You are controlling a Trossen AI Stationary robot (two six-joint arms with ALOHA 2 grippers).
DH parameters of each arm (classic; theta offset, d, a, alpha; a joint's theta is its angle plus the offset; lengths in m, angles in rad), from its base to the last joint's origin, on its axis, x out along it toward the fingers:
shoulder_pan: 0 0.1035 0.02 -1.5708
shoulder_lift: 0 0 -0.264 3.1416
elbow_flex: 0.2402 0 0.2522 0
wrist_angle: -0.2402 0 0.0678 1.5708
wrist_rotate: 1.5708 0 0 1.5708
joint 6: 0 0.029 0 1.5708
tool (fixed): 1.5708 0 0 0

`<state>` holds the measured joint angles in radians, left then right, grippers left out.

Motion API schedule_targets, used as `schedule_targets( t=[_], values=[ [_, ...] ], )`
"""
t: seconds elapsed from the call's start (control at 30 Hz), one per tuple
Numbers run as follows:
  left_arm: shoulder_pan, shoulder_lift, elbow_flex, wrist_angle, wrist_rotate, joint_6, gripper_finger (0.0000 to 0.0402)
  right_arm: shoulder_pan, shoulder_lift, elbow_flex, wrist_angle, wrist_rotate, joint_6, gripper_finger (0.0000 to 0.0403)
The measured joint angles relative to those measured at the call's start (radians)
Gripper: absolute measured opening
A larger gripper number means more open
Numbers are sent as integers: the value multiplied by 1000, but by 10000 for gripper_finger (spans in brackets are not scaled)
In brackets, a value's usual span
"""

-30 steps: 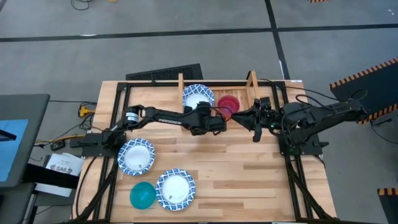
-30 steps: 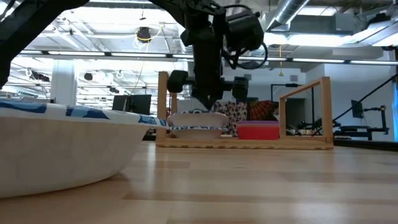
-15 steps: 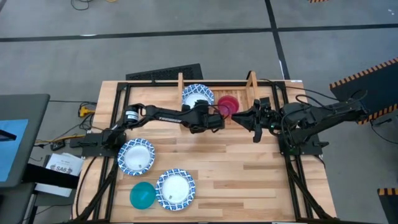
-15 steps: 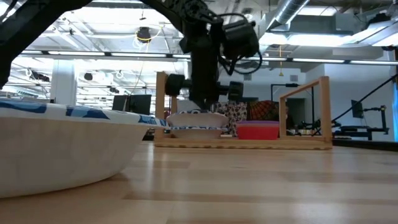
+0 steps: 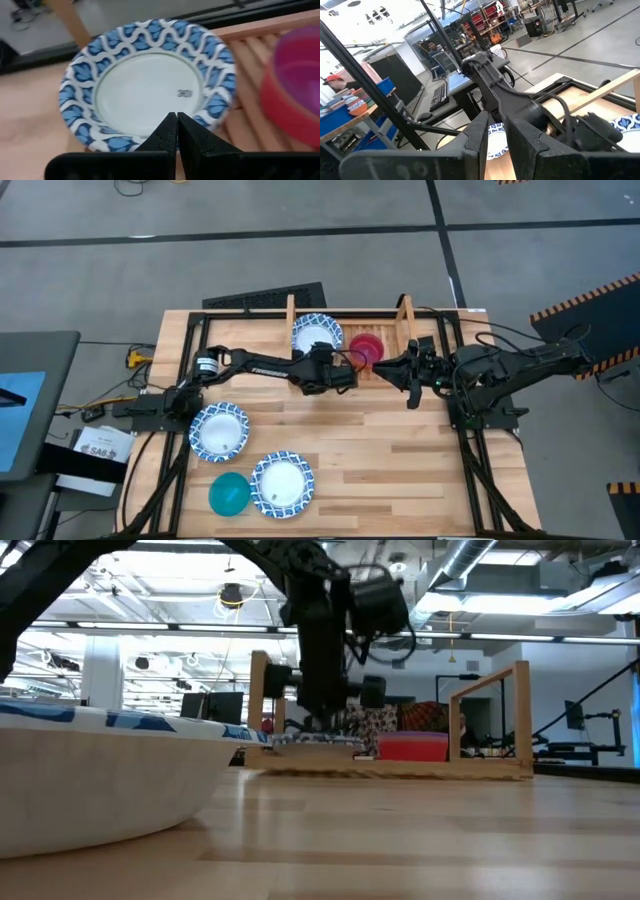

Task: Place and stack bowls onto a shelf
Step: Stack the top right blue pattern bowl on top of the other blue pattern bowl on the shelf, then stack the top blue pattern bowl on top of the other blue pattern bowl on the shelf

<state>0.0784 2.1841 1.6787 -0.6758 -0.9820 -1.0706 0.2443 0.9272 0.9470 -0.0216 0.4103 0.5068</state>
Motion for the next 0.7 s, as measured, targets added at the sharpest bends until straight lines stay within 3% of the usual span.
schedule_targets(
  t=[0.1,0.33,0.6,0.7],
  values=[
    [0,-54,0,5,42,117,0,0,0,0,0,0,-3,95],
    [-12,-206,0,32,257,648,0,-5,0,0,0,2,-11,95],
    [-19,-323,-17,86,372,742,0,-1,0,0,12,8,-11,95],
    [-44,-394,-15,98,494,845,0,-5,0,0,15,8,-10,95]
  ],
)
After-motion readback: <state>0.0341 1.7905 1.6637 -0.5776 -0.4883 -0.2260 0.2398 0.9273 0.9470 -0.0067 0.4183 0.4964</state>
